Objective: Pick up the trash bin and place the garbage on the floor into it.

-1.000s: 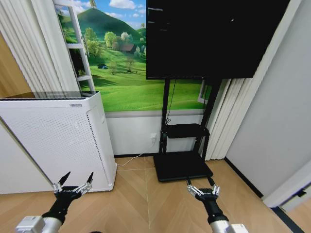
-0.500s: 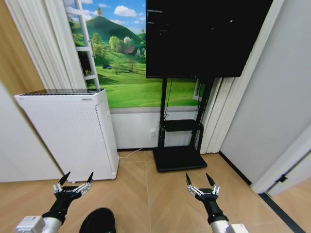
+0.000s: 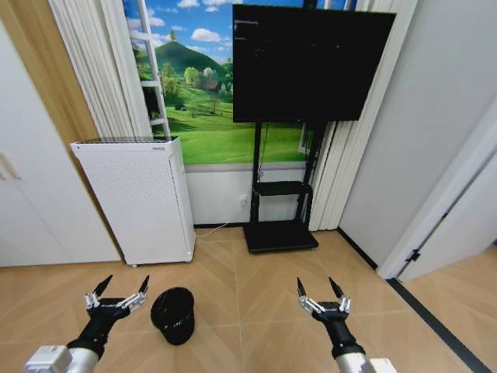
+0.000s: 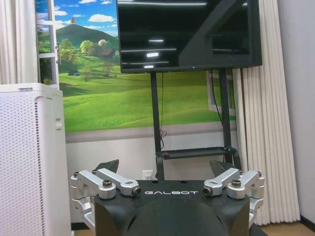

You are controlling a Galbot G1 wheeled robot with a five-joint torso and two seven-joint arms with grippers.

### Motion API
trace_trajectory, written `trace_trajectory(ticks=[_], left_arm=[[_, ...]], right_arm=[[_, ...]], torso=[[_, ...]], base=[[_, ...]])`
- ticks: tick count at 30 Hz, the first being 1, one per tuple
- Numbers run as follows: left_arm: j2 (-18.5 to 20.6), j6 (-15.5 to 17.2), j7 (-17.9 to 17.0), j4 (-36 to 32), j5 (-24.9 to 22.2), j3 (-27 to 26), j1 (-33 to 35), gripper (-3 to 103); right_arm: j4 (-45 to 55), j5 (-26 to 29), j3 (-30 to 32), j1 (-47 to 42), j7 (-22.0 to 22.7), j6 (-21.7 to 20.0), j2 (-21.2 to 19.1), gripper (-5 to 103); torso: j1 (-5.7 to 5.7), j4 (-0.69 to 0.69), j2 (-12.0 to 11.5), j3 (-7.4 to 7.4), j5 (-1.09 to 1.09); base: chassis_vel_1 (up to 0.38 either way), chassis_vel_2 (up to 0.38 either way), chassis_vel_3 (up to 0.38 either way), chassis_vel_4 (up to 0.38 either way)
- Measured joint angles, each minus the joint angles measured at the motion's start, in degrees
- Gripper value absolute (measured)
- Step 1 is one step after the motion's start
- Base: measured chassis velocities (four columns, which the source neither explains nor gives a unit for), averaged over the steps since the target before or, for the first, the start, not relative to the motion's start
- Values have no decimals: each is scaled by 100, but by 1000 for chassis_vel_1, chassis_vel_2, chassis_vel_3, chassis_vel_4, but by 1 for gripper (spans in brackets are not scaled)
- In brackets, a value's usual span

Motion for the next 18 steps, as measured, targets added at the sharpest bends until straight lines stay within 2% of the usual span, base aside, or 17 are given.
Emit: trace_trajectory(ticks=[3, 6, 8, 10, 11, 13, 16, 18], left_arm=[[0, 0, 0, 0, 0, 0, 0, 100], [0, 0, 1, 0, 0, 0, 0, 100], [0, 0, 0, 0, 0, 0, 0, 100], [0, 0, 0, 0, 0, 0, 0, 100], [0, 0, 0, 0, 0, 0, 0, 100], [0, 0, 0, 0, -1, 0, 0, 100], [0, 0, 0, 0, 0, 0, 0, 100], [0, 0, 0, 1, 0, 1, 0, 100]], right_arm=[[0, 0, 0, -1, 0, 0, 0, 100], [0, 0, 0, 0, 0, 0, 0, 100], [0, 0, 0, -1, 0, 0, 0, 100], [0, 0, 0, 0, 0, 0, 0, 100], [0, 0, 0, 0, 0, 0, 0, 100], [1, -1, 0, 0, 0, 0, 0, 100], [0, 0, 0, 0, 0, 0, 0, 100], [1, 0, 0, 0, 0, 0, 0, 100]], torso=[[-2, -1, 1, -2, -7], [-1, 0, -2, -1, 4], [-1, -1, -3, -1, -10], [-1, -1, -2, -2, -8], [0, 0, -4, -2, 2], [-1, 0, -4, -2, -8], [0, -2, -4, -2, 1], [-1, 0, -5, -2, -7]], base=[[308, -347, -341, 322], [312, -324, -327, 327], [299, -295, -291, 296], [274, -282, -286, 282], [274, -252, -279, 268], [256, -262, -263, 260], [255, -276, -273, 251], [263, -258, -264, 261]])
